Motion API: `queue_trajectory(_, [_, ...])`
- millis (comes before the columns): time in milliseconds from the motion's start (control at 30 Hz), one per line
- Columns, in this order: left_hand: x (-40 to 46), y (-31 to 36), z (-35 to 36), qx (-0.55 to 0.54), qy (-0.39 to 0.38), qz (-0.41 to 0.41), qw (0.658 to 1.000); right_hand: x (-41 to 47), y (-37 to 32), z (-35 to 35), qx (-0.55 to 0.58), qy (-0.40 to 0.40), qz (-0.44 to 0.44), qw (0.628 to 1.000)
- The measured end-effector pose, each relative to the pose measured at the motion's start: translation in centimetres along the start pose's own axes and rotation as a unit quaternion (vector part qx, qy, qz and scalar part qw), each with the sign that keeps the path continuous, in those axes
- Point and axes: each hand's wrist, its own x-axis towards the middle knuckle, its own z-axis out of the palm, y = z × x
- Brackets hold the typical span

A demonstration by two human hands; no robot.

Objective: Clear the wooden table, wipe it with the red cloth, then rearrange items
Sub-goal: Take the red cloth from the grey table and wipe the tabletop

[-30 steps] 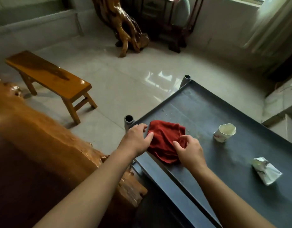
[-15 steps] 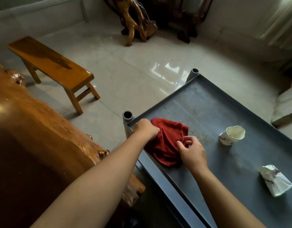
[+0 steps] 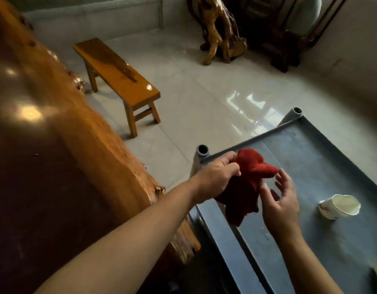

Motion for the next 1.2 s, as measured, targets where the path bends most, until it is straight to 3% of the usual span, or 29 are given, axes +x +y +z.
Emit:
queue_trajectory(100, [-4.5, 0.5, -3.7, -0.114, 0.034, 0.021, 0.993, -1.0, -3.1, 2.1, 0.154, -0.143, 0.006, 0.978])
queue_trajectory(200, [-8.8, -0.4, -7.9, -0.176, 0.114, 0.037, 0.977, -2.2, -5.6, 5.9, 0.252, -0.256, 0.082, 0.930])
queue_trajectory(367, [-16.6, -4.1, -14.9, -0.253, 0.285, 0.045, 0.924, -5.5, -8.2, 14.4, 0.296, -0.412, 0.184, 0.842])
queue_trajectory(467, [-21.8, -7.0, -18.2, -0.260, 0.324, 0.069, 0.907, -8.2, -9.3, 20.0, 0.294, -0.471, 0.223, 0.801])
queue_trajectory(800, [-35.6, -16.7, -26.6, -0.345, 0.480, 0.079, 0.803, -19.0, -12.7, 35.5, 0.123, -0.556, 0.187, 0.800])
queue_trajectory(867, [-37.5, -18.4, -28.2, -0.318, 0.513, 0.056, 0.795, -21.1, -12.9, 38.0, 0.082, -0.545, 0.144, 0.822])
queue_trajectory(967, [-39.7, -22.0, -30.5, -0.185, 0.588, -0.048, 0.786, -23.9, -12.3, 42.1, -0.014, -0.534, 0.051, 0.844])
queue_trajectory(1100, [-41.7, -26.9, -32.9, 0.006, 0.641, -0.177, 0.747, -27.4, -10.0, 46.7, -0.113, -0.545, -0.072, 0.827])
queue_trajectory(1200, [-42.7, -29.4, -32.5, 0.150, 0.675, -0.188, 0.698, -30.6, -7.8, 48.4, -0.202, -0.518, -0.213, 0.803])
